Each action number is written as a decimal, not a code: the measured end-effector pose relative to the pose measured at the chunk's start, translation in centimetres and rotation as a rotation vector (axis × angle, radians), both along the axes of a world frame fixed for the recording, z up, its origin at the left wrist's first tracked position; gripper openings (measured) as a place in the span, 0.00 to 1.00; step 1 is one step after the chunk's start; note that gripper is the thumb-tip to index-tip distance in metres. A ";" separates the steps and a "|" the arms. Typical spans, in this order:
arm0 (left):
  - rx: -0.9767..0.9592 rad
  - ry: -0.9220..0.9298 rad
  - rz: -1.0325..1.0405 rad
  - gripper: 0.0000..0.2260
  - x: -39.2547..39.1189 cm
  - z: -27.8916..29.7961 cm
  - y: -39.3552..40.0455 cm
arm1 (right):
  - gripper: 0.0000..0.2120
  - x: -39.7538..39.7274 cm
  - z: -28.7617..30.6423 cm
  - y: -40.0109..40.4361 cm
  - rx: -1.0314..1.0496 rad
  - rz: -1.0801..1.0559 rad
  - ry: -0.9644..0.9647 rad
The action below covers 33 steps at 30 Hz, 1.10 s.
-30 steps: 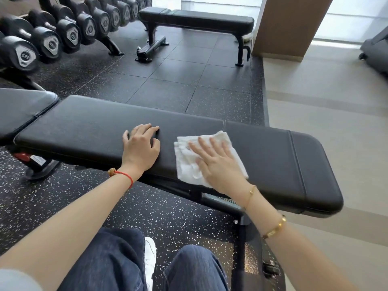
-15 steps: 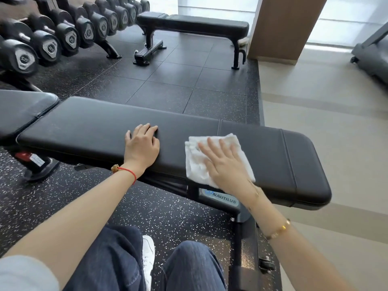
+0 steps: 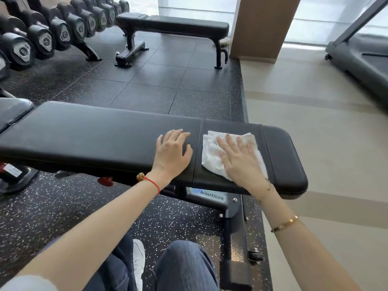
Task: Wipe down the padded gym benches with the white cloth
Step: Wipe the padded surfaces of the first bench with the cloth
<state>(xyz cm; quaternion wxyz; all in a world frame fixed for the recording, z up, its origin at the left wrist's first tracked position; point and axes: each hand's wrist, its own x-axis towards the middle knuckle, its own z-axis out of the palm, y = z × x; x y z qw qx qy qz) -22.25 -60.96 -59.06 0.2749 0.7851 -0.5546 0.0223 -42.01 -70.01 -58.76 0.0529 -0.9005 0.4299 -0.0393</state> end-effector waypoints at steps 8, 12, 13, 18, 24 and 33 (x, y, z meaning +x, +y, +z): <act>0.040 -0.064 -0.016 0.18 -2.7 -1.1 -1.4 | 0.26 -8.4 0.0 -1.5 -0.059 -0.219 0.046; 0.023 -0.074 -0.005 0.18 -2.6 -1.2 -1.4 | 0.24 -6.8 1.4 -7.1 0.066 -0.356 -0.030; 0.019 -0.072 -0.004 0.18 -2.6 -1.2 -1.4 | 0.24 -6.5 1.5 -7.5 0.081 -0.365 -0.030; 0.013 -0.069 0.004 0.18 -2.7 -1.3 -1.3 | 0.27 -8.5 0.9 -2.2 -0.032 -0.244 0.073; 0.027 -0.078 0.011 0.18 -2.9 -1.3 -1.4 | 0.24 -8.7 0.7 -3.1 0.044 -0.242 -0.027; 0.044 -0.004 -0.059 0.18 -1.9 -0.7 -1.0 | 0.24 1.5 1.3 -7.6 0.047 -0.134 0.017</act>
